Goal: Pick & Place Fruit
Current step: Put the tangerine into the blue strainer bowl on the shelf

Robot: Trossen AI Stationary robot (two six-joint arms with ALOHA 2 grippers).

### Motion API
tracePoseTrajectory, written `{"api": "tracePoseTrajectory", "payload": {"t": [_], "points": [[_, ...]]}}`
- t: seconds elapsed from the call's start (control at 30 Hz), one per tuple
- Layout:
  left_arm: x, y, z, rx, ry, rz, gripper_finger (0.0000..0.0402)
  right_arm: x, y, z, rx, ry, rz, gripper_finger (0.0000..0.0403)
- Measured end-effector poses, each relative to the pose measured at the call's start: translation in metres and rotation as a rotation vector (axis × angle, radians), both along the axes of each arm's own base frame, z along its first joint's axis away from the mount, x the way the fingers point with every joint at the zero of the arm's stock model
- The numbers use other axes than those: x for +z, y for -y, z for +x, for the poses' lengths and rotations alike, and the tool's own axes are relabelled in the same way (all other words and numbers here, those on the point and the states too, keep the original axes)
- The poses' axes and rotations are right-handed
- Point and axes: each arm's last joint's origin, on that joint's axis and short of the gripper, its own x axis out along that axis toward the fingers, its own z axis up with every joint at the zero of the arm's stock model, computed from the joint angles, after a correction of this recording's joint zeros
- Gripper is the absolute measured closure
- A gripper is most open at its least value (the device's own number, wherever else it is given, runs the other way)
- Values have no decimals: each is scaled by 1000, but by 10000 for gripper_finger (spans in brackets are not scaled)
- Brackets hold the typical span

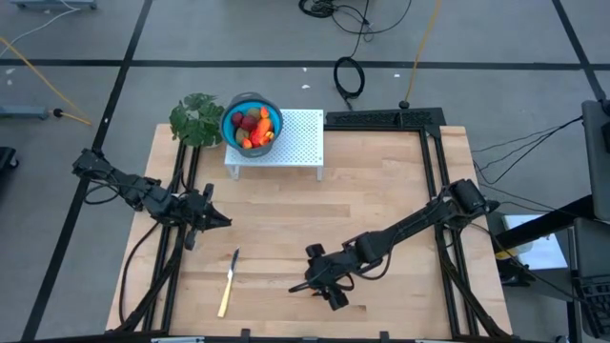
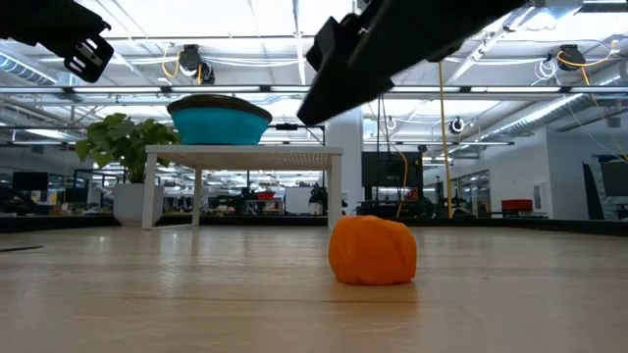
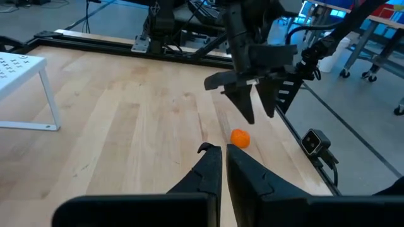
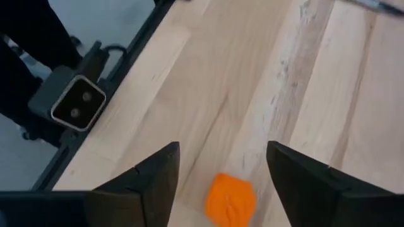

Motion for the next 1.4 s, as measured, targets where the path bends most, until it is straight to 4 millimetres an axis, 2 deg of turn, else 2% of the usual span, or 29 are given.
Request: {"api": "tracePoseTrajectory", "payload": {"t": [0.57, 0.7, 1.4], "points": [[0, 0, 0, -1, 0, -1, 380, -5, 7, -2, -15, -63, -28, 98], [0, 0, 0, -1, 1, -1, 380, -17, 13, -6, -26, -98, -40, 86], [0, 0, 0, 7, 3, 5, 380, -42, 20, -15, -11, -48, -40, 83]]}}
